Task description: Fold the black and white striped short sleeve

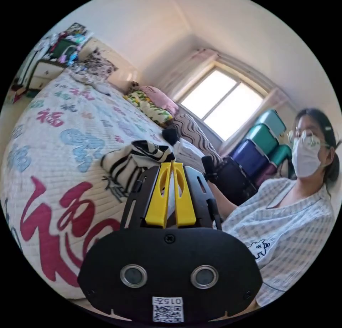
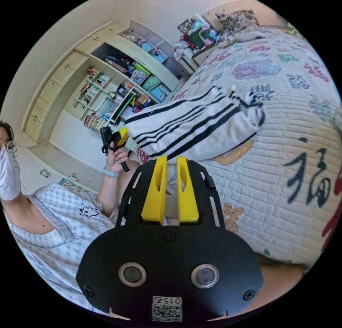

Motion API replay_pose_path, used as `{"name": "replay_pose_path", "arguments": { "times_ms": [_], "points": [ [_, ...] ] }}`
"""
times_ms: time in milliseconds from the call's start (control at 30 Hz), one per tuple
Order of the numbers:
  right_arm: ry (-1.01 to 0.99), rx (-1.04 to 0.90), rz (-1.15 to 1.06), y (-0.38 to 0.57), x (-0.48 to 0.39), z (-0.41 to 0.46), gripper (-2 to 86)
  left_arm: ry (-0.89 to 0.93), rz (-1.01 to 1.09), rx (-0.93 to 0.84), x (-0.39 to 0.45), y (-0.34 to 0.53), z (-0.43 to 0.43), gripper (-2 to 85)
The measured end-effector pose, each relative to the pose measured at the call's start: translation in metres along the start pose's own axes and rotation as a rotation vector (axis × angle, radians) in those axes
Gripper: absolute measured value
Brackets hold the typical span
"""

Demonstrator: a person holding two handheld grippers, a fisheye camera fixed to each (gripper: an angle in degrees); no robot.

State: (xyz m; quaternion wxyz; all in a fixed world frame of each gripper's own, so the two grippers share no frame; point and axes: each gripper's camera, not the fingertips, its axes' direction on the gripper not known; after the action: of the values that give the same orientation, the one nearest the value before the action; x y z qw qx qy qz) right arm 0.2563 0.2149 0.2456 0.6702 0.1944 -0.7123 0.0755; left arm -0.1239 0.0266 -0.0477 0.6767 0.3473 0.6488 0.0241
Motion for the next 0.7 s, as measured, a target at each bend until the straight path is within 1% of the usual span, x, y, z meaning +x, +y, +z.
{"name": "replay_pose_path", "arguments": {
  "times_ms": [33,100,167,267,333,400,467,500,533,600,700],
  "points": [
    [0.025,0.032,0.008,0.004,0.000,-0.006,5.9,0.031,0.022,-0.054,0.008,-0.001,0.013,-0.8],
    [0.111,0.145,0.044,0.021,-0.001,-0.026,6.5,0.138,0.059,-0.261,0.028,0.011,0.062,-0.7],
    [0.173,0.167,0.054,0.029,-0.002,-0.029,7.3,0.172,0.014,-0.327,0.027,0.034,0.081,-0.6],
    [0.238,0.141,0.075,0.036,0.000,-0.016,9.2,0.200,-0.066,-0.334,0.022,0.067,0.077,-0.5],
    [0.217,0.125,0.091,0.037,0.005,-0.001,10.5,0.153,-0.052,-0.359,0.031,0.075,0.069,-0.3],
    [0.128,0.118,0.132,0.038,0.017,0.023,11.1,0.098,-0.016,-0.395,0.046,0.077,0.058,0.2],
    [0.025,0.127,0.160,0.040,0.026,0.039,10.4,0.084,-0.010,-0.407,0.054,0.075,0.049,1.1],
    [-0.012,0.138,0.163,0.043,0.028,0.049,8.6,0.080,-0.018,-0.388,0.059,0.072,0.041,2.0],
    [-0.012,0.145,0.167,0.045,0.028,0.053,7.1,0.076,-0.019,-0.367,0.061,0.070,0.037,2.8],
    [0.009,0.152,0.157,0.053,0.023,0.066,4.4,-0.003,-0.005,-0.238,0.078,0.058,0.014,6.0],
    [0.027,0.134,0.112,0.060,0.013,0.082,4.7,-0.109,-0.001,-0.134,0.099,0.033,0.000,9.6]
  ]
}}
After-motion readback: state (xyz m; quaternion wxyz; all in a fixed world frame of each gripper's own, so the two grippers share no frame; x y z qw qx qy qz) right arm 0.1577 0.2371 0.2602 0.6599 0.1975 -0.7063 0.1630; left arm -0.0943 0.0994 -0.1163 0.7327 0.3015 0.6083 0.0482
